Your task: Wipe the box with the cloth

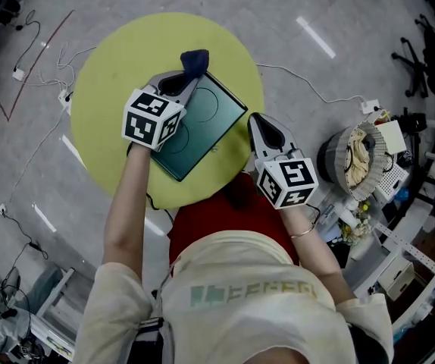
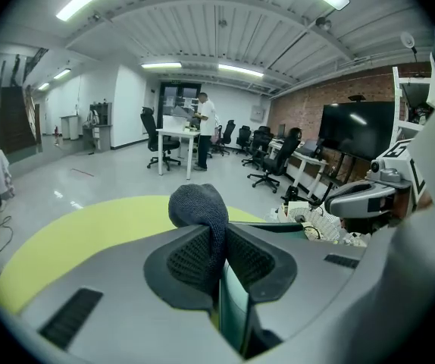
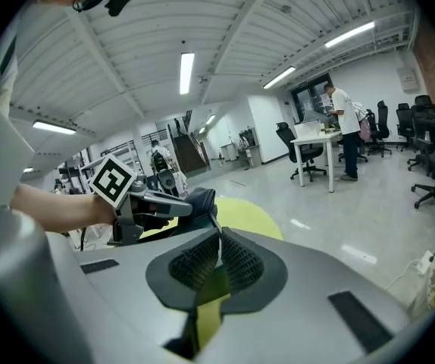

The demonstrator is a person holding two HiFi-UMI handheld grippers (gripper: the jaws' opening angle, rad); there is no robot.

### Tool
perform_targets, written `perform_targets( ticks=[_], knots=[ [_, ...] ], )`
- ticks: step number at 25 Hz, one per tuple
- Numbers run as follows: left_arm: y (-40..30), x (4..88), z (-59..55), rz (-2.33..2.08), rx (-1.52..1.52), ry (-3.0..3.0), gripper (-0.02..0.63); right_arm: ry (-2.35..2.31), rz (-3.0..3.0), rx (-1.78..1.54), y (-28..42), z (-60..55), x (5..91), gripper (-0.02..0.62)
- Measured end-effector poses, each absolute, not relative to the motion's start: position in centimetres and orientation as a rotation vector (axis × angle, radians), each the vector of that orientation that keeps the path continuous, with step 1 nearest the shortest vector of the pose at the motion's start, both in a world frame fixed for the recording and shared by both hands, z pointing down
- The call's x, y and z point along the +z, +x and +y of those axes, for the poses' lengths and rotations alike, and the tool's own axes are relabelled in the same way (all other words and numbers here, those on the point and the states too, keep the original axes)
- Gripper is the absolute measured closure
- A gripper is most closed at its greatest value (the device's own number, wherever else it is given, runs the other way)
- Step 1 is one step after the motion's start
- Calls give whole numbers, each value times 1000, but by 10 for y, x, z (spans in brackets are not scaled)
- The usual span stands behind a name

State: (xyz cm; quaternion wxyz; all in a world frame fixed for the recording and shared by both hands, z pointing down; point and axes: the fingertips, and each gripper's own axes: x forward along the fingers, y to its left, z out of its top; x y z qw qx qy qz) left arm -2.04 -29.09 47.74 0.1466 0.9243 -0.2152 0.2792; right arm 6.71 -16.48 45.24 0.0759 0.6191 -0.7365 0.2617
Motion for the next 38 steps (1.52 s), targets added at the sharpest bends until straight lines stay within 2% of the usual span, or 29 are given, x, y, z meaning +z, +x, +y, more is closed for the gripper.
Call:
perform_targets(
  ticks=[38],
  knots=[
    [-181, 472, -188, -763, 1009, 2506, 535, 1578, -2370, 639, -61, -103, 435, 557]
  ],
)
